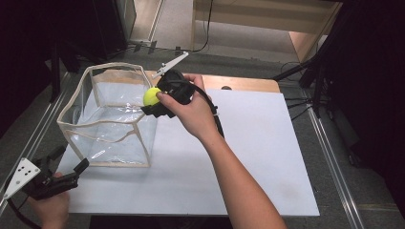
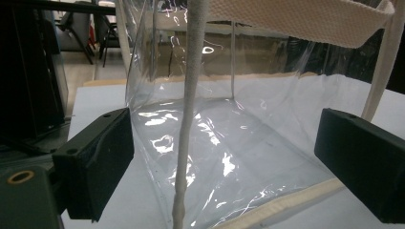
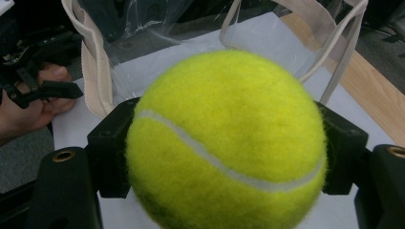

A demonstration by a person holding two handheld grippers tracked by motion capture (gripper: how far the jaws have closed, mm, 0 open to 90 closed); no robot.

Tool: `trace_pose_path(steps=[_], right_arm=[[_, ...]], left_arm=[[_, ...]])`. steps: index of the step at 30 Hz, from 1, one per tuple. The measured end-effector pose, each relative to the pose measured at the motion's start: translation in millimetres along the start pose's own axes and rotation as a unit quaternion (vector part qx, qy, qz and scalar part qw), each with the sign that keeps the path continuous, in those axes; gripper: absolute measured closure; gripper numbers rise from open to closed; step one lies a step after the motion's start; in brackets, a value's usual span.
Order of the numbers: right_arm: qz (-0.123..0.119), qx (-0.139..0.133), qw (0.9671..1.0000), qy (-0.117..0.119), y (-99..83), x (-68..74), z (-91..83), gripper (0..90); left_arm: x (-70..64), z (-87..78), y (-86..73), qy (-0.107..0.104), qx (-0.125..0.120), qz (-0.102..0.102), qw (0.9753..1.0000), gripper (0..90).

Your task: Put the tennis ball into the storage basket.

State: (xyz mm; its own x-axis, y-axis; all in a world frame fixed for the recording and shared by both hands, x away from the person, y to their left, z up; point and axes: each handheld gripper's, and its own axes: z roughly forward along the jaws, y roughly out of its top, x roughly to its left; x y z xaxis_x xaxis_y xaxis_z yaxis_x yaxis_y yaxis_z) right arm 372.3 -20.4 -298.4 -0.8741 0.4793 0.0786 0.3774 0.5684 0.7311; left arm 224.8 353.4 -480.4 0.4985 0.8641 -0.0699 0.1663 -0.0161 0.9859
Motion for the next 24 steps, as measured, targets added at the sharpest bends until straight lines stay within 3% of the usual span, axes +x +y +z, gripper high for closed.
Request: trace_pose_path(steps=[24], right_arm=[[-0.017,-0.001,0.9998,0.013,23.3,8.8,16.7,22.8]], left_arm=[[0.1,0.0,0.0,0.000,-0.001,-0.001,1.0000,6.5]])
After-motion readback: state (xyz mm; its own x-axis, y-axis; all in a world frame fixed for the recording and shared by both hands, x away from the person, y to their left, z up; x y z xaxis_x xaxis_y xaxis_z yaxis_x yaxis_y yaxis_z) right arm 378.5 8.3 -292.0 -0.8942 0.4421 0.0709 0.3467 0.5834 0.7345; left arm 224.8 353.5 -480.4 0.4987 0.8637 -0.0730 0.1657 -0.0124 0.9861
